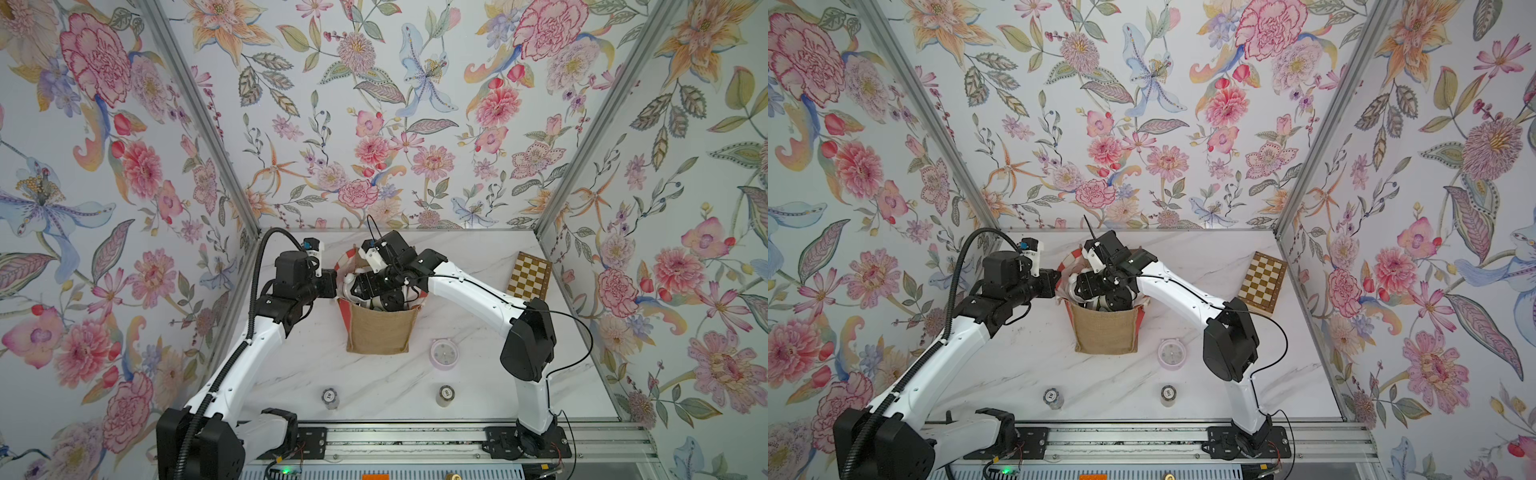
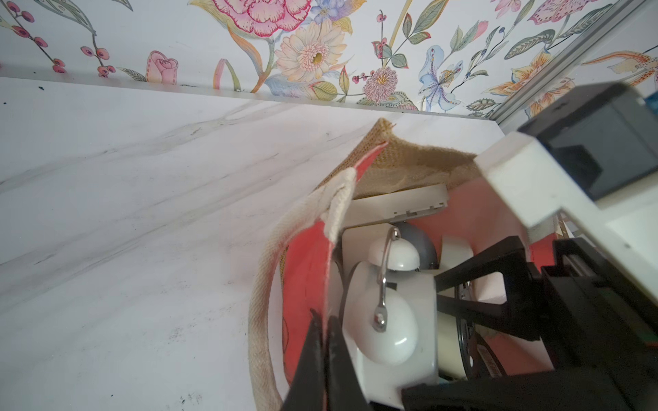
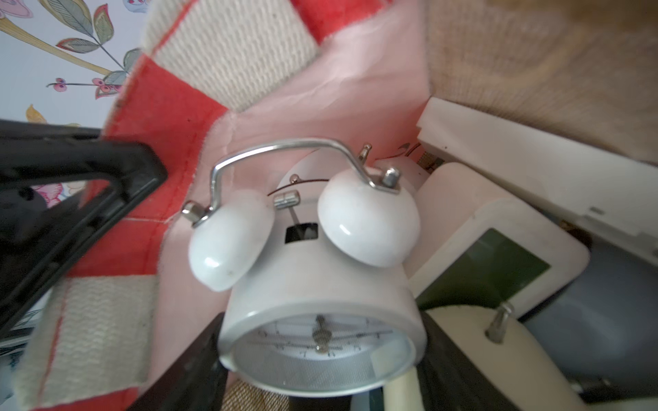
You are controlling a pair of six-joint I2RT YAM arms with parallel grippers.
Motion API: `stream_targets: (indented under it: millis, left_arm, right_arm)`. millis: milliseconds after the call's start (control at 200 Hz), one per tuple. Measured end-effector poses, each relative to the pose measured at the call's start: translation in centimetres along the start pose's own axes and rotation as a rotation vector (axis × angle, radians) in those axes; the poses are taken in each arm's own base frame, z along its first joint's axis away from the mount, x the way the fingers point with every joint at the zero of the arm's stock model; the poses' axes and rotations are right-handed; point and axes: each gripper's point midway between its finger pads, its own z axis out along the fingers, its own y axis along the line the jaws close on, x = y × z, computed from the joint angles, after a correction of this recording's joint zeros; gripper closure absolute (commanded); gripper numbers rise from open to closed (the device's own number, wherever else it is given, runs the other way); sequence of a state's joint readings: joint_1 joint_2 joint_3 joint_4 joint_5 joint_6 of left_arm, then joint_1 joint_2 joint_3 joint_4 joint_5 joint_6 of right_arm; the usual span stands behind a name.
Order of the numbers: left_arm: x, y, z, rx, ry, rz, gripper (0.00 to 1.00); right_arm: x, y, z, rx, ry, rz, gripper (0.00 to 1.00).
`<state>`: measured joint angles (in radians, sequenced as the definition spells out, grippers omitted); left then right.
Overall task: Put the alarm clock into the canvas bag
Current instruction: Place the alarm at the canvas bag.
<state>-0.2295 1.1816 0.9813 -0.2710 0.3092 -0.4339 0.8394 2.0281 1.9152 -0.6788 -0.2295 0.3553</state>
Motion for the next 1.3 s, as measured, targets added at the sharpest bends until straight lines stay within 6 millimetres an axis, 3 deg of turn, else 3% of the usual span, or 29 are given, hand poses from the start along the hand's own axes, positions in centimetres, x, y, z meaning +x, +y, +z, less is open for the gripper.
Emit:
stream_targets:
  millis: [220,475,615,811,1121,1296]
  left_arm:
    - [0.4,0.1,0.0,-0.003,0.014,-0.003,1.0]
    - [0.7,-0.2,0.6,0.027,0.013,-0.022,1.0]
    - [0.6,-0.4,0.7,0.044,0.01,-0.028,1.0]
    - [-0.1,-1.0,0.7,0.076,-0.014,-0.024,1.0]
    - [-0.1,-1.2,0.7,0.085,-0.016,-0.022,1.0]
    - [-0.1,-1.3,0.7,0.09,-0.016,-0.022,1.0]
  right_arm:
    - [-0.8,0.0,0.8,0.043,0.018,-0.012,0.64]
    - [-0.6,0.5,1.3,-0.02,0.07,0.006,0.43]
    - [-0.1,0.8,1.1,-0.053,0.094,0.007,0.49]
    - [1.0,1.4,-0.7,-0.062,0.107,0.006,0.52]
    - [1.8,1.4,-5.4,-0.018,0.09,0.017,0.53]
    - [1.6,0.8,-6.0,0.016,0.07,0.031,0.49]
